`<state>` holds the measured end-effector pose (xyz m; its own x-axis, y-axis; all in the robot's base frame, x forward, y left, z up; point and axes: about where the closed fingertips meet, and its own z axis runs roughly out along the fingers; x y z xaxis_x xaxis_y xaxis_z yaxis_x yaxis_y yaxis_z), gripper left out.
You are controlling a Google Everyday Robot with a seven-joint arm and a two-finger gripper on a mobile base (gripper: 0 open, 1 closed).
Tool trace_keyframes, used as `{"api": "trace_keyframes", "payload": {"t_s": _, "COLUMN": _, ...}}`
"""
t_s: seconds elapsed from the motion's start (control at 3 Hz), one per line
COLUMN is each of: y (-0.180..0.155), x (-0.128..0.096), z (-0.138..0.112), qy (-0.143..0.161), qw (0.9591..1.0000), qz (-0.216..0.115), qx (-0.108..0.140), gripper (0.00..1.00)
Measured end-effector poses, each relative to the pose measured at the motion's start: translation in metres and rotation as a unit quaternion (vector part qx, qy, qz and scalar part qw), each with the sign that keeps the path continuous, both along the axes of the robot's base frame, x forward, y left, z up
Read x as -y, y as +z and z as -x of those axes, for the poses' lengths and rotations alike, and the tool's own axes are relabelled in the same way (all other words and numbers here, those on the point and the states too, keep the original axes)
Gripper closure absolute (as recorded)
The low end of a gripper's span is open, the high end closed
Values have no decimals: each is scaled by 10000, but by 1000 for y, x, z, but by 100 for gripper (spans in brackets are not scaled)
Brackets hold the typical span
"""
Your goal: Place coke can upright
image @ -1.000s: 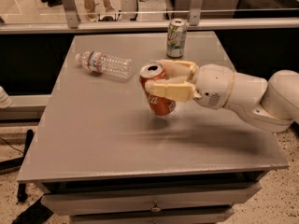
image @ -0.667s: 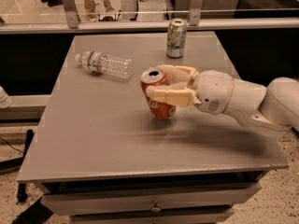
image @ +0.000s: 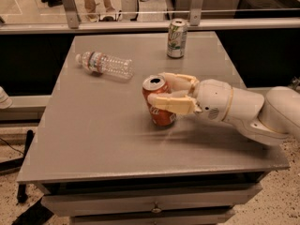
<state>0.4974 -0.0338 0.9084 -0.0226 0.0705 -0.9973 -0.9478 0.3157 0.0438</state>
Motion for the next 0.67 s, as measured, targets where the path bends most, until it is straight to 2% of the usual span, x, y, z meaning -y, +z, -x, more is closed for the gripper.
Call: {"api": "trace_keyframes", "payload": {"t_s": 0.67, "y": -2, "x": 2, "z": 0, "qy": -8, "qw": 10000, "qz": 28, "qx": -49, "gripper": 36}}
